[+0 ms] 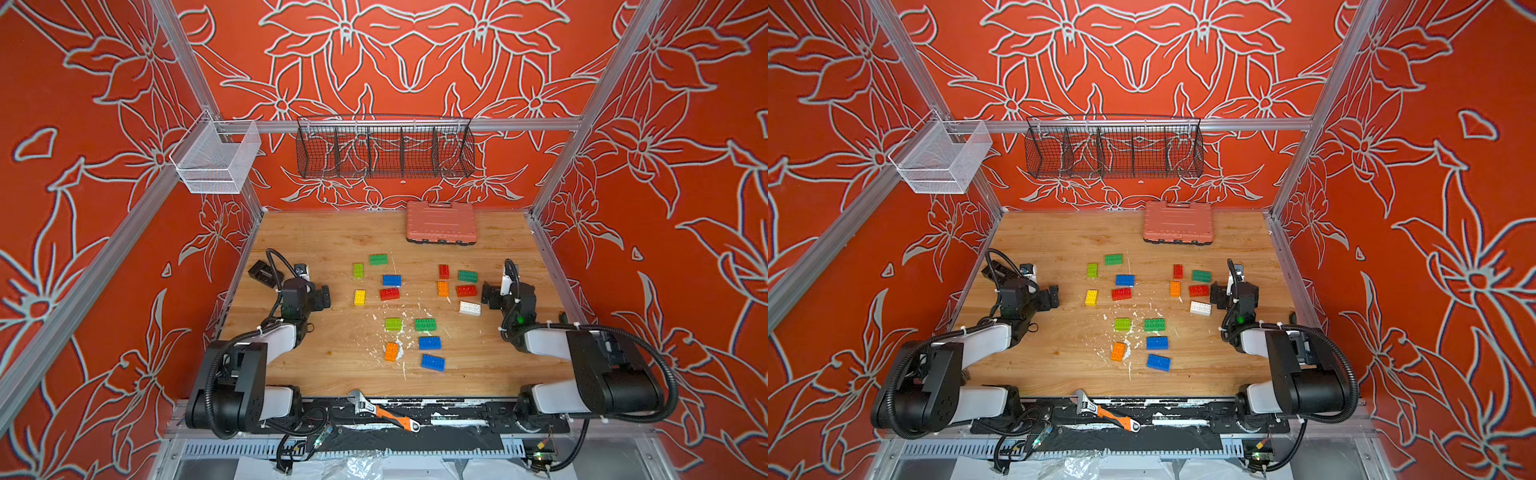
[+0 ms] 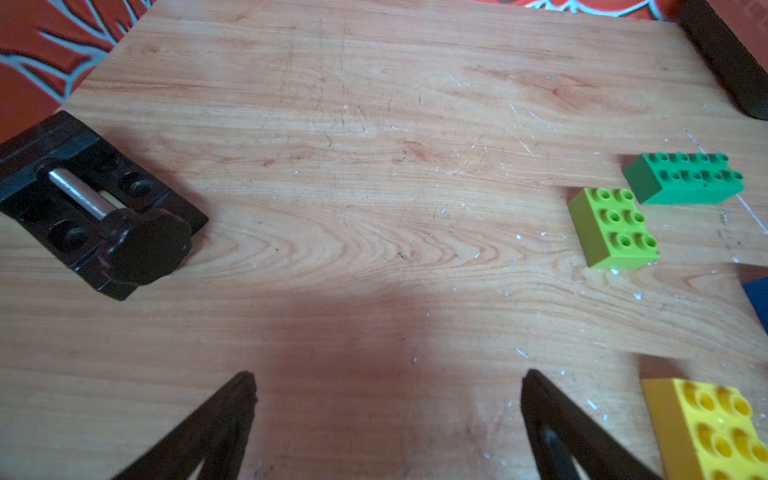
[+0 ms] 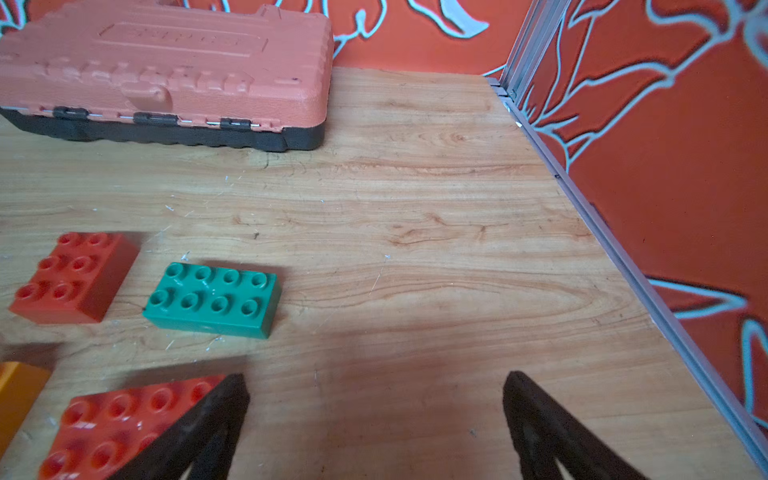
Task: Assemble a rectangle with lego
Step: Move the lego brick at the center of the board.
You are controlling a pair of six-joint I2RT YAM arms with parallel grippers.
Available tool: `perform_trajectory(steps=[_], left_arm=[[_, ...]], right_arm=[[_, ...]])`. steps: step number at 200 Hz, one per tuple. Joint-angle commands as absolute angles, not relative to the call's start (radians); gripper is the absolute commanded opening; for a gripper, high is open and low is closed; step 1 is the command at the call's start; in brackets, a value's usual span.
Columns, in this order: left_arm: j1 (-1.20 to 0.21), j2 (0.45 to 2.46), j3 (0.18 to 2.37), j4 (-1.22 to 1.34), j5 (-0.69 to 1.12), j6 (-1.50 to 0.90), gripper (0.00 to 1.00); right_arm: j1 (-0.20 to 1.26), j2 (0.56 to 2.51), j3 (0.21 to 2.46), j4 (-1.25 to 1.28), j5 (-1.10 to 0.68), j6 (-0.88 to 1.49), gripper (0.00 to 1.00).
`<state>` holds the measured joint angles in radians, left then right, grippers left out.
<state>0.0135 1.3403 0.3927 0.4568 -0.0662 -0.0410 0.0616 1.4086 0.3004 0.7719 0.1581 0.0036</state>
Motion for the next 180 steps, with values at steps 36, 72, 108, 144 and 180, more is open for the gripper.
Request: perform_trajectory(steps=[36, 72, 108, 144, 180], left_arm=[[0.012, 1.348, 0.411, 0.490, -0.072, -0.023, 0.97], [0.012, 1.349, 0.411, 0.489, -0.072, -0.023, 0.97], [0.011, 1.350, 0.411, 0.490, -0.072, -0.023, 0.97], [0.012, 1.350, 0.412, 0.490, -0.072, -0.023, 0.97], [0.020, 1.340, 0.430, 0.452, -0.079, -0.035, 0.97]], right_arm=[[0.071, 1.418, 0.324, 0.805, 0.179, -0.009, 0.98], [0.072, 1.417, 0.323, 0.805, 0.179, -0.009, 0.98], [0.072, 1.417, 0.324, 0.805, 0.179, -0.009, 0.98], [0.072, 1.419, 0.324, 0.804, 0.179, -0.009, 0.98], [0.071, 1.414, 0.318, 0.809, 0.179, -0.008, 0.98]])
